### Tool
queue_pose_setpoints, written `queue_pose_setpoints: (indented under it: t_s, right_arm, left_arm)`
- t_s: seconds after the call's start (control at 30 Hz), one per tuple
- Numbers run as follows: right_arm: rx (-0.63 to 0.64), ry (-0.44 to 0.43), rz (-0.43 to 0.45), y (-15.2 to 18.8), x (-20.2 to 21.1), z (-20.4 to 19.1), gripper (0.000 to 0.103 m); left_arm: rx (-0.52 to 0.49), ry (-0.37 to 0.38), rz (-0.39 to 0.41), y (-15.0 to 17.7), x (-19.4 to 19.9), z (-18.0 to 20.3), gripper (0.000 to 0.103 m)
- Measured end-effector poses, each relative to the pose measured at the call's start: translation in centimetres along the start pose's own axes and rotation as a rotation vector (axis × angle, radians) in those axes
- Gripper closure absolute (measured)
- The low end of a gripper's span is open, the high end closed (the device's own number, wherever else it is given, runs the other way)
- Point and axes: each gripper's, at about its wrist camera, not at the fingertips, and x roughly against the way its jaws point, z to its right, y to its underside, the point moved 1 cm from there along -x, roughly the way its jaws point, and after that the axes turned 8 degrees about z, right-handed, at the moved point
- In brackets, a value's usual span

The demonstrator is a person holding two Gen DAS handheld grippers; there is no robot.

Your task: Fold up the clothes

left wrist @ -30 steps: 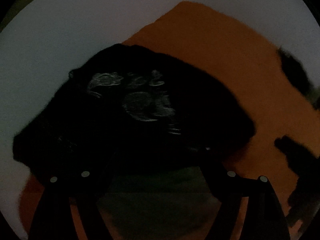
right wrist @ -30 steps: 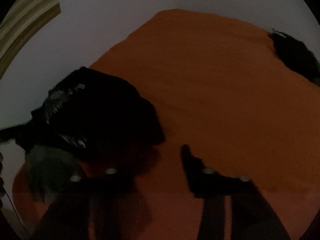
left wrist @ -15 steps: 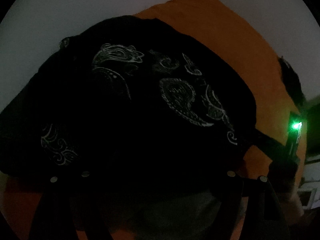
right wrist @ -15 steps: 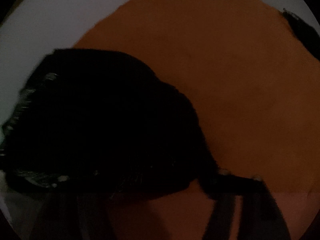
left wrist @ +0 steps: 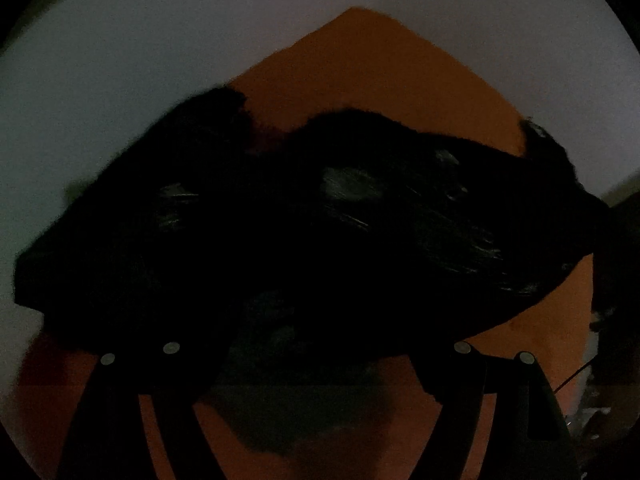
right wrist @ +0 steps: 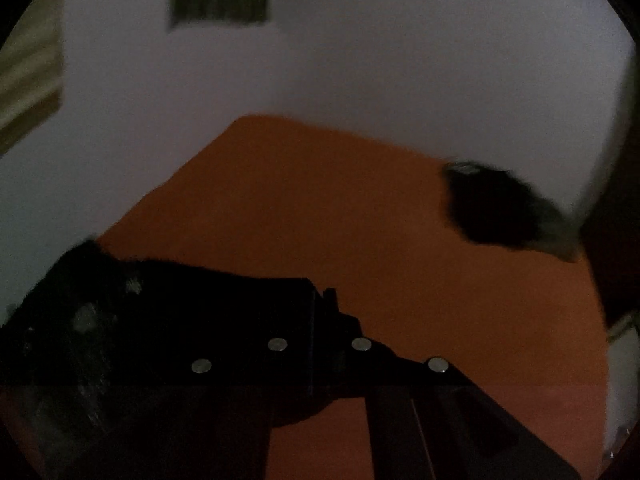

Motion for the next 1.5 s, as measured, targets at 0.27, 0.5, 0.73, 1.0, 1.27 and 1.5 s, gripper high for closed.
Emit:
queue_pose_setpoints:
  t_s: [0.27,0.5,0.73,1.0,1.27,1.5]
  right_arm:
    - [-0.086,0.167,-0.083,-2.2,9.8,21.5,0.099]
    - [-0.200,0.294,-0.504,6.3,14.0,34.4,0.064]
    - [-0.184,0.301,-0.542,10.9,22.7,36.9,0.043]
    - [0.132,0.161,-0.713,15.9,17.3,33.3,0.039]
    - [0.106,-0.053,-0.682,21.1,3.2,36.5,0.039]
    - [-0.327,-0.048,-0.571,26.2,-2.8,48.1,0.040]
  left_arm:
    - [-0.160,0.039,0.082,1.0,8.5,13.9,0.022]
    - [-0.368,-0.002,-0.050,6.6,8.1,25.0,0.022]
    - [-0.621,-0.083,-0.141,13.6,8.3,34.3,0.022]
    - [-0.625,0.119,-0.309,15.6,-1.8,43.0,0.022]
    - [-0.486,0.223,-0.352,13.1,-14.6,47.4,0.022]
    - [-0.277,0.314,-0.386,12.0,-18.6,45.4,0.022]
